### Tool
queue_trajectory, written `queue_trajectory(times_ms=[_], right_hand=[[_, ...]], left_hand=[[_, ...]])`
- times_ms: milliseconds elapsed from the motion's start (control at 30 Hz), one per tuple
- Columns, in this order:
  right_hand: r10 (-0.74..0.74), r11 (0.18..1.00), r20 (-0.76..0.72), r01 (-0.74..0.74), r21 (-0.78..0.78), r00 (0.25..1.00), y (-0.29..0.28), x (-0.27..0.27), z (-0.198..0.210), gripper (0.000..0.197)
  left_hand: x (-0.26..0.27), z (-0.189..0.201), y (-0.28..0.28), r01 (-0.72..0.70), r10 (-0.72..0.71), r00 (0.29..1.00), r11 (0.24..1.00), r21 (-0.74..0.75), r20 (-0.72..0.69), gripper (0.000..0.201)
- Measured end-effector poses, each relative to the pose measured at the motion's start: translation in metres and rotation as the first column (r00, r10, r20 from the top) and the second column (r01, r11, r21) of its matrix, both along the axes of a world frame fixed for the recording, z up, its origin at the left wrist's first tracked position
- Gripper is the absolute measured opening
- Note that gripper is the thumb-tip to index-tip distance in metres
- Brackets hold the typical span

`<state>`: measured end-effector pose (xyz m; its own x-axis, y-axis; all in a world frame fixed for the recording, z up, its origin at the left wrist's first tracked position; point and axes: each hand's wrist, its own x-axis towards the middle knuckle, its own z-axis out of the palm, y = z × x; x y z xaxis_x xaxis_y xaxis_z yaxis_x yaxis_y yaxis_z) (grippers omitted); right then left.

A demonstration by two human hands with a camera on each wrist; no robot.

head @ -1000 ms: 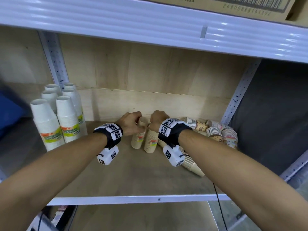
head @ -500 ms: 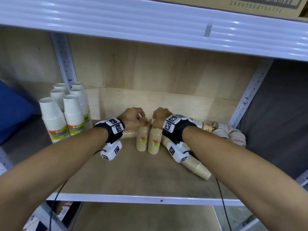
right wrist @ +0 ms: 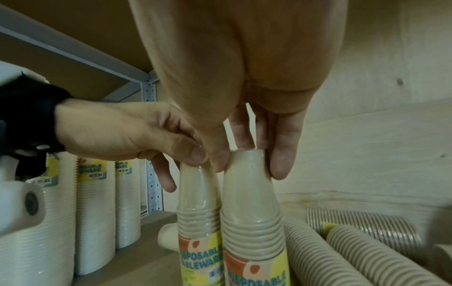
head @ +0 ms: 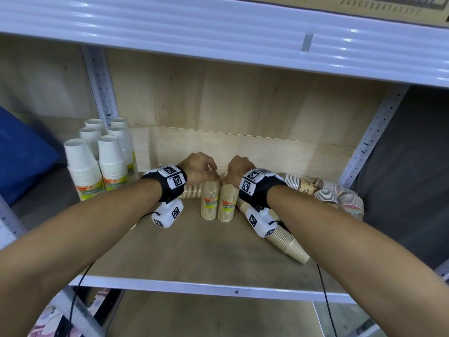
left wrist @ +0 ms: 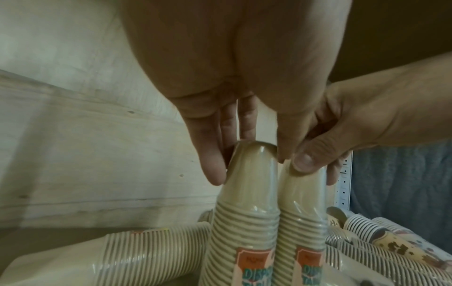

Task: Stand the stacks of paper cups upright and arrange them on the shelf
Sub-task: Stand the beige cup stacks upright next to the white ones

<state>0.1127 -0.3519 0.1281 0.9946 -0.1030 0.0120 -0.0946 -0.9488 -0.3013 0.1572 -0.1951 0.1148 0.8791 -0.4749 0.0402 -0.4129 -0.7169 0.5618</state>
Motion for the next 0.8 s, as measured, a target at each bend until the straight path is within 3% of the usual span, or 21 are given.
queue_trajectory(times_ms=[167, 333, 567, 700, 800], right_hand=[[0.001, 1.0, 0.037, 0.0, -0.014, 0.999, 0.003, 0.0, -0.003, 0.046], [-0.018, 0.999, 0.011, 0.019, -0.036, 1.0, 0.008, 0.004, -0.004, 0.051], [-0.006, 1.0, -0.01, 0.006, -0.017, 1.0, 0.005, 0.007, -0.004, 0.051], [-0.005, 1.0, -0.031, 0.004, -0.026, 1.0, 0.006, 0.011, -0.002, 0.027], [0.022, 0.999, -0.052, -0.023, -0.025, 0.998, 0.009, 0.015, 0.002, 0.04]], left_hand=[[-0.002, 0.001, -0.001, 0.027, -0.027, 1.0, 1.0, -0.001, -0.011, 0.032], [-0.004, 0.003, -0.003, -0.034, 0.034, 0.999, 0.999, -0.007, 0.003, 0.048], [-0.008, 0.012, -0.006, 0.003, -0.002, 1.0, 0.996, 0.086, -0.009, 0.032], [-0.01, 0.023, -0.009, 0.016, -0.006, 0.999, 0.982, 0.19, -0.052, 0.031], [-0.01, 0.032, -0.008, 0.005, 0.013, 0.998, 0.963, 0.269, -0.066, 0.029]])
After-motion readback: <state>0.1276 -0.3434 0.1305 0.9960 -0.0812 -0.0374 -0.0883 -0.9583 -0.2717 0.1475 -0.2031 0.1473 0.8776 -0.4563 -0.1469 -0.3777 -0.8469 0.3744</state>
